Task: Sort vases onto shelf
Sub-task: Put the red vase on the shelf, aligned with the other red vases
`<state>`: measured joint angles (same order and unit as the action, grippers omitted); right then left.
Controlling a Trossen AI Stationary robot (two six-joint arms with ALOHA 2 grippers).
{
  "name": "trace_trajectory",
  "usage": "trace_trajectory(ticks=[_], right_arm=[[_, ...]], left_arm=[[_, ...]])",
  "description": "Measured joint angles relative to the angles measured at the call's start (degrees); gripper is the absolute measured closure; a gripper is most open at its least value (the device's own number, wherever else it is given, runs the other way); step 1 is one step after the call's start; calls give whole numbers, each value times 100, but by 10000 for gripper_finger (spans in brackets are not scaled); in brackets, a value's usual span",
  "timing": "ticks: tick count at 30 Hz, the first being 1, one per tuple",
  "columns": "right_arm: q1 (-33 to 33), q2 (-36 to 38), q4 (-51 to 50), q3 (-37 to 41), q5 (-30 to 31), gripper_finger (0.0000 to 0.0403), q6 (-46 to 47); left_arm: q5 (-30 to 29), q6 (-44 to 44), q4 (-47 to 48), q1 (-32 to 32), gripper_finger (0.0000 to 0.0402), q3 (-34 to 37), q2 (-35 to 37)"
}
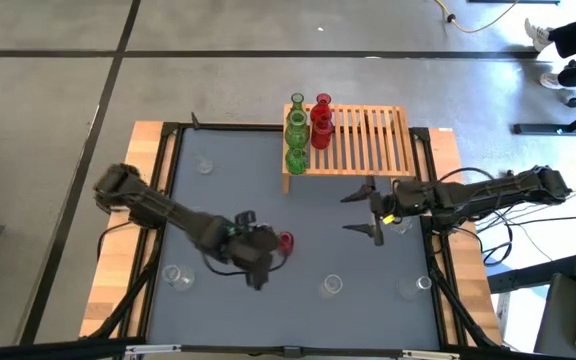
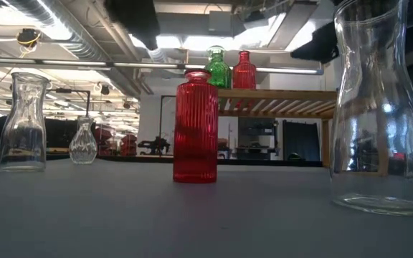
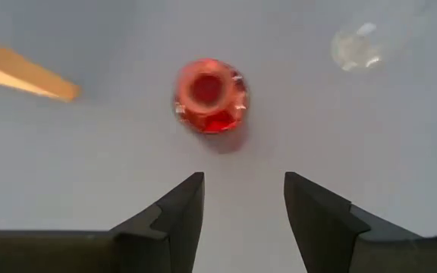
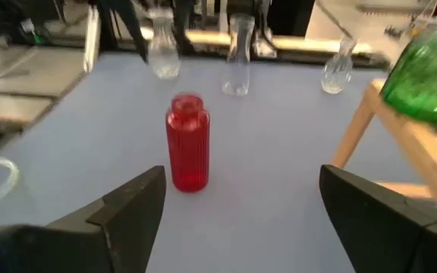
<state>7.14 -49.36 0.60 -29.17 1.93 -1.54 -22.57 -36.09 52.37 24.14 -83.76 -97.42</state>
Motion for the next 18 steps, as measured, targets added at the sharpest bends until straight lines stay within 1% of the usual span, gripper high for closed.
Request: trace_trajectory(ticks=[1,4,8,13,15,18], right_arm=[[0,-117,14,10,0,72,0],[0,-588,546,4,0,72,2],[0,-1333,1188,-118,-78,72,2],[2,-2258,1561,-499,-393,72,67],[2,-2614,1775,-630,-519,72,147],[2,-3051,2001,-846,-655,72,230]], left_arm=[[-58,-77,-518,45,226,438,228],[-459,-300,-1833,157,226,1601,831],[-819,-414,-3339,270,226,2808,1136],[-991,-134,-5157,245,226,3797,1019],[-1065,-71,-5682,234,226,4119,924],[-1275,-23,-6322,237,226,4397,808]])
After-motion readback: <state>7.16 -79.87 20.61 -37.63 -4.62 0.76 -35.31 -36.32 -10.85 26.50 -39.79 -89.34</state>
